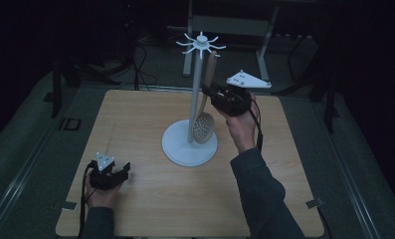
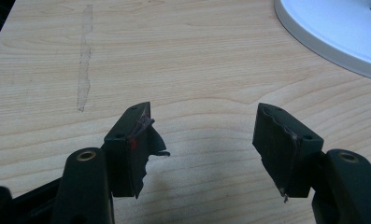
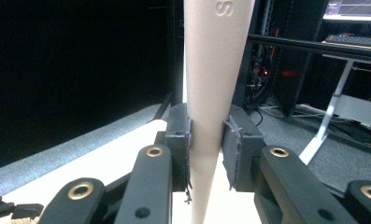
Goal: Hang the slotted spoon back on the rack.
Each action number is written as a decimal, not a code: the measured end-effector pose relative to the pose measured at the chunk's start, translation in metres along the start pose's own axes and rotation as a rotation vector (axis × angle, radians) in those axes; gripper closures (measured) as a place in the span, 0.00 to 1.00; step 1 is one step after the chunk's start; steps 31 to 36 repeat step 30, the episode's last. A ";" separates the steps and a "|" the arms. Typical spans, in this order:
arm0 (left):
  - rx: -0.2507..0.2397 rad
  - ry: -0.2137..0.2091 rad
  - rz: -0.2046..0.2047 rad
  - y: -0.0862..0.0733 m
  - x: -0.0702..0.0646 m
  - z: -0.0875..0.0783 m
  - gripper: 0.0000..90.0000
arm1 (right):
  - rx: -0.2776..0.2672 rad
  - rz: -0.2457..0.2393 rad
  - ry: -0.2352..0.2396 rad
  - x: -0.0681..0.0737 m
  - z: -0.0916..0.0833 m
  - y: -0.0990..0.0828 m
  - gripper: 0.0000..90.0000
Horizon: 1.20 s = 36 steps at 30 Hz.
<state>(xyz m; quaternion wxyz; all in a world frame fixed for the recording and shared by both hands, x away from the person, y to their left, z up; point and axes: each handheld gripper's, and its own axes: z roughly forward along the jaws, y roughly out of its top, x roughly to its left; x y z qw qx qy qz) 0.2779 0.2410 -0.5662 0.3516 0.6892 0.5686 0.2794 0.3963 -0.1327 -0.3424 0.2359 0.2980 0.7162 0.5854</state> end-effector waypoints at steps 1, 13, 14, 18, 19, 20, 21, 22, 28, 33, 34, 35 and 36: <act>0.000 0.000 -0.001 0.000 0.000 0.000 0.42 | -0.001 0.002 0.000 0.000 0.000 0.000 0.82; -0.001 0.000 -0.001 0.000 0.000 0.000 0.42 | -0.026 0.014 0.015 0.000 -0.006 0.000 0.65; -0.001 -0.001 -0.002 0.000 0.000 0.000 0.42 | -0.024 0.019 0.015 0.000 -0.006 0.000 0.63; 0.001 0.000 -0.001 0.000 0.000 0.000 0.42 | -0.016 0.018 0.000 0.000 -0.006 -0.002 0.52; 0.001 -0.001 -0.001 0.000 0.000 0.000 0.42 | -0.015 0.018 -0.004 0.000 -0.006 -0.003 0.50; 0.000 -0.001 -0.001 0.000 0.000 0.000 0.42 | -0.013 0.020 -0.010 -0.001 -0.007 -0.004 0.48; 0.000 -0.001 -0.001 0.000 0.000 0.000 0.42 | -0.009 0.019 -0.018 -0.001 -0.007 -0.004 0.46; 0.000 -0.001 -0.001 0.000 0.000 0.000 0.42 | -0.003 0.019 -0.026 -0.001 -0.007 -0.005 0.44; -0.001 0.001 -0.001 0.000 0.000 -0.001 0.42 | 0.023 0.011 -0.068 -0.002 -0.014 -0.013 0.36; 0.001 0.001 -0.004 0.000 0.000 0.000 0.42 | 0.041 -0.001 -0.088 -0.002 -0.019 -0.022 0.34; 0.001 0.001 -0.004 0.000 0.000 0.000 0.42 | 0.041 -0.001 -0.088 -0.002 -0.019 -0.022 0.34; 0.001 0.001 -0.004 0.000 0.000 0.000 0.42 | 0.041 -0.001 -0.088 -0.002 -0.019 -0.022 0.34; 0.001 0.001 -0.004 0.000 0.000 0.000 0.42 | 0.041 -0.001 -0.088 -0.002 -0.019 -0.022 0.34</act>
